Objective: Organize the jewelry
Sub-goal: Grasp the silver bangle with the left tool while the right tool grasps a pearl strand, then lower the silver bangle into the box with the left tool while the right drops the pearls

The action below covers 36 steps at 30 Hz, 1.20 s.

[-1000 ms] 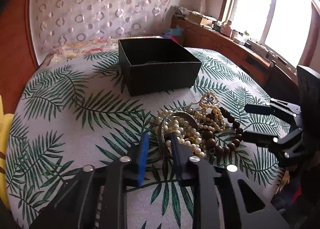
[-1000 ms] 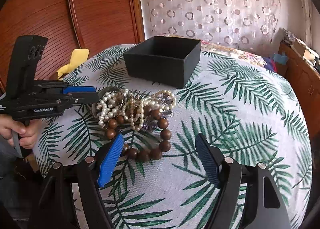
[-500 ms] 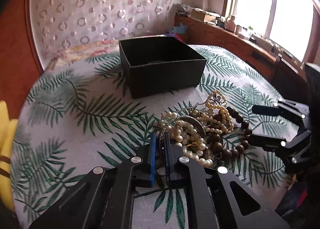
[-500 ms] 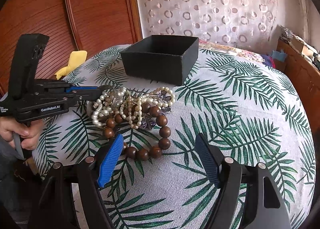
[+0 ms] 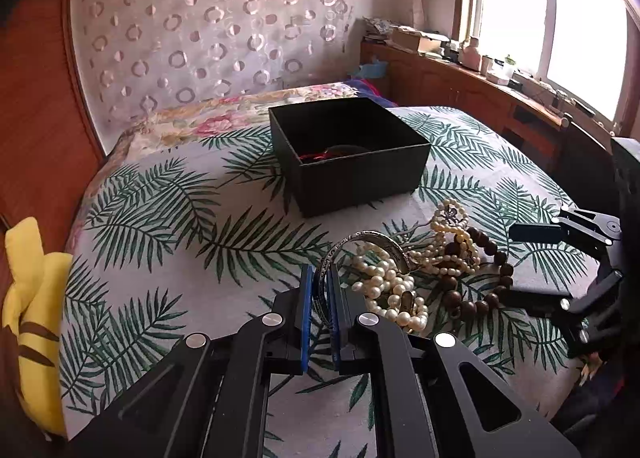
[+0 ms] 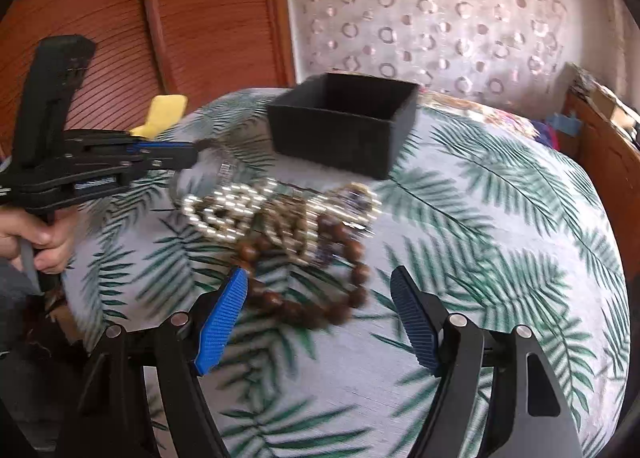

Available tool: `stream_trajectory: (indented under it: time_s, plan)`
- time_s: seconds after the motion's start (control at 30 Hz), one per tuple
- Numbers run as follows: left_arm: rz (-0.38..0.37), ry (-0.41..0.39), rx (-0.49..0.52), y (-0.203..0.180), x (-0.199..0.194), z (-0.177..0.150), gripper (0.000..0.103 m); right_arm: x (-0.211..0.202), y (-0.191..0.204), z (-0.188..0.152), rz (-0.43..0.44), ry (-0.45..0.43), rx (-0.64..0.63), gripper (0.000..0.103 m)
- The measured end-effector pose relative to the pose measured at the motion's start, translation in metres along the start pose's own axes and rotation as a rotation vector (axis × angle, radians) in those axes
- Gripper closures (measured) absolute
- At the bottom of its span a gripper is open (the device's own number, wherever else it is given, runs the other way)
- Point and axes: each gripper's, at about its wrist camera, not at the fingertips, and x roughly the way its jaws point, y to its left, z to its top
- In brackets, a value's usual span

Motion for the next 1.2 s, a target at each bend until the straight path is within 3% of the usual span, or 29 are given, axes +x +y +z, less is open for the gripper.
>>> stream_trajectory:
  time_s: [0.17, 0.4, 0.5, 0.63, 0.77, 1.2]
  plan:
    - [-0.001, -0.008, -0.026, 0.007, -0.001, 0.000, 0.097, 0.012, 0.031, 0.017, 0.064, 0.005, -0.086, 0.043]
    - [-0.010, -0.025, -0.048, 0.011, -0.006, 0.005, 0.097, 0.034, 0.060, 0.034, 0.107, 0.036, -0.168, 0.057]
    - [-0.013, -0.033, -0.049, 0.010, -0.009, 0.006, 0.097, 0.042, 0.068, 0.041, 0.085, 0.043, -0.200, 0.068]
    - [-0.021, -0.037, -0.061, 0.014, -0.012, 0.005, 0.097, 0.047, 0.066, 0.047, 0.078, 0.046, -0.207, 0.094]
    - [-0.016, -0.039, -0.059, 0.015, -0.013, 0.005, 0.097, 0.035, 0.055, 0.051, 0.119, 0.004, -0.172, 0.095]
    - [-0.005, -0.079, -0.079, 0.025, -0.030, 0.014, 0.097, -0.008, 0.038, 0.073, 0.071, -0.111, -0.162, 0.095]
